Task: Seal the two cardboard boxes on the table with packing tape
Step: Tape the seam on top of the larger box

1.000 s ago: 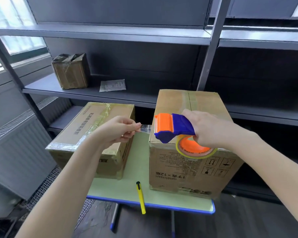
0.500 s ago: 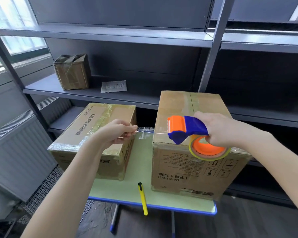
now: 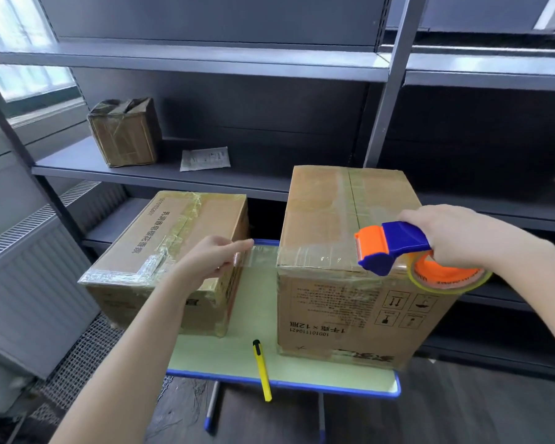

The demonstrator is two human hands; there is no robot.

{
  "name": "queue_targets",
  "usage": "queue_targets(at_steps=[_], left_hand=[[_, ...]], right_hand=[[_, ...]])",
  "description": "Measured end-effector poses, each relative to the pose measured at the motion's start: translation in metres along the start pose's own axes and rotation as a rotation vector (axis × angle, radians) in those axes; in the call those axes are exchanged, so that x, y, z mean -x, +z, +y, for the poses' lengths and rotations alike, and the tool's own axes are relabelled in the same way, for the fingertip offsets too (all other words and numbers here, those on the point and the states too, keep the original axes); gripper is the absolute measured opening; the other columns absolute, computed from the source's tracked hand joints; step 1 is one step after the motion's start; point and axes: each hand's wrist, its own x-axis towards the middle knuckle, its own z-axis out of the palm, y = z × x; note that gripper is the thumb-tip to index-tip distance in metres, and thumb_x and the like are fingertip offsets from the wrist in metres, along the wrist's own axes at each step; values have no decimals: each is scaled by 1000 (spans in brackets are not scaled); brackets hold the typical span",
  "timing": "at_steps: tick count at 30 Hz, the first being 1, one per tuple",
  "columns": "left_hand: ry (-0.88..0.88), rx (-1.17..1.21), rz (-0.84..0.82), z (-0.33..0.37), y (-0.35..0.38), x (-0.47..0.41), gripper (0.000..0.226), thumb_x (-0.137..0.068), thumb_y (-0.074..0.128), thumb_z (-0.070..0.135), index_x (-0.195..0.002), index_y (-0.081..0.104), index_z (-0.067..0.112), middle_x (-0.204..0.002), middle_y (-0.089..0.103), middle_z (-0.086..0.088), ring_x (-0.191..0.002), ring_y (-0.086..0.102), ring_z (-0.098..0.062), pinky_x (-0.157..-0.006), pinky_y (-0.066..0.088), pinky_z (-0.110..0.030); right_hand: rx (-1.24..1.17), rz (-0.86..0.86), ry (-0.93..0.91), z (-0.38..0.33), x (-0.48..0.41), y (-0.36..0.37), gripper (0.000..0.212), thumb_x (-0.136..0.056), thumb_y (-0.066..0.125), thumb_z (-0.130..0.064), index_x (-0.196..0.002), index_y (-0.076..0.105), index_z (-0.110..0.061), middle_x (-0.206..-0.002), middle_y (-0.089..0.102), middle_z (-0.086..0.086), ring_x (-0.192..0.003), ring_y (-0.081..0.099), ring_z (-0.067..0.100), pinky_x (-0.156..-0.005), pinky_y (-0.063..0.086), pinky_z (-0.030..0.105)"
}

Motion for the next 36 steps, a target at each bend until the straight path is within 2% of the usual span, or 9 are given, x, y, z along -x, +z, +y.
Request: queue_targets(at_steps=[7, 13, 19, 24, 26, 29, 30, 32, 36], left_hand=[[48, -52, 45, -11, 15, -5, 45, -81, 65, 50, -69, 42, 13, -48, 37, 7, -42, 28, -10, -52, 25, -25], [-36, -30, 46, -20, 32, -3, 46, -82, 63, 52, -67, 42, 14, -53, 34, 4, -42, 28, -9, -41, 22, -19], [-159, 218, -173, -37, 68, -12, 34, -94, 49, 39, -71, 43, 15, -60, 35, 2, -44, 32, -6, -38, 22, -16], [-330, 319, -248, -53, 84, -13, 52, -87, 36, 66, -68, 43, 17, -55, 38, 5, -45, 31, -9, -37, 22, -18], [-187, 185, -39, -48, 86, -10, 41, -92, 48, 48, -70, 46, 14, -60, 43, 2, -49, 38, -11, -43, 29, -21], [292, -142, 464, -32, 83, -1, 18, -96, 48, 23, -85, 56, 11, -78, 55, 0, -74, 52, -16, -64, 39, -26], [473, -182, 508, -22, 84, 5, 15, -95, 47, 20, -93, 59, 11, -87, 58, 2, -84, 53, -13, -73, 41, -24], [738, -371, 418, -3, 91, 20, 28, -92, 47, 26, -109, 62, 10, -108, 62, 2, -104, 53, -6, -91, 39, -22], [918, -858, 362, 10, 128, 28, 52, -82, 63, 45, -121, 64, 9, -125, 62, -4, -118, 56, -16, -104, 38, -32]], right_hand=[[-15, 26, 13, 8, 2, 7, 63, -75, 75, -28, -124, 37, -31, -116, 53, -7, -96, 42, 9, -72, 36, 23], [-26, 30, -4, 12, 2, 8, 64, -74, 76, -24, -125, 38, -30, -117, 54, -5, -105, 48, 13, -74, 38, 24], [-30, 39, -24, 12, 1, 9, 67, -73, 78, -22, -126, 38, -28, -117, 54, -5, -106, 49, 14, -76, 41, 24], [-53, 47, -34, 15, 3, 8, 66, -73, 77, -20, -125, 38, -29, -115, 54, -5, -104, 49, 14, -76, 41, 25], [-40, 46, -44, 14, 1, 9, 65, -73, 76, -19, -125, 38, -29, -115, 54, -4, -105, 49, 15, -78, 44, 26], [-29, 40, -48, 12, -4, 9, 63, -74, 75, -19, -124, 39, -29, -114, 55, -4, -103, 50, 16, -78, 46, 27], [-31, 39, -46, 12, -5, 8, 63, -73, 75, -19, -124, 40, -29, -113, 55, -4, -102, 50, 16, -77, 45, 27], [-42, 32, -40, 13, -5, 8, 64, -73, 76, -18, -125, 40, -29, -113, 56, -4, -101, 49, 15, -75, 43, 26], [-53, 35, -28, 16, -4, 10, 65, -72, 76, -18, -126, 40, -29, -114, 55, -4, -102, 49, 16, -74, 42, 26]])
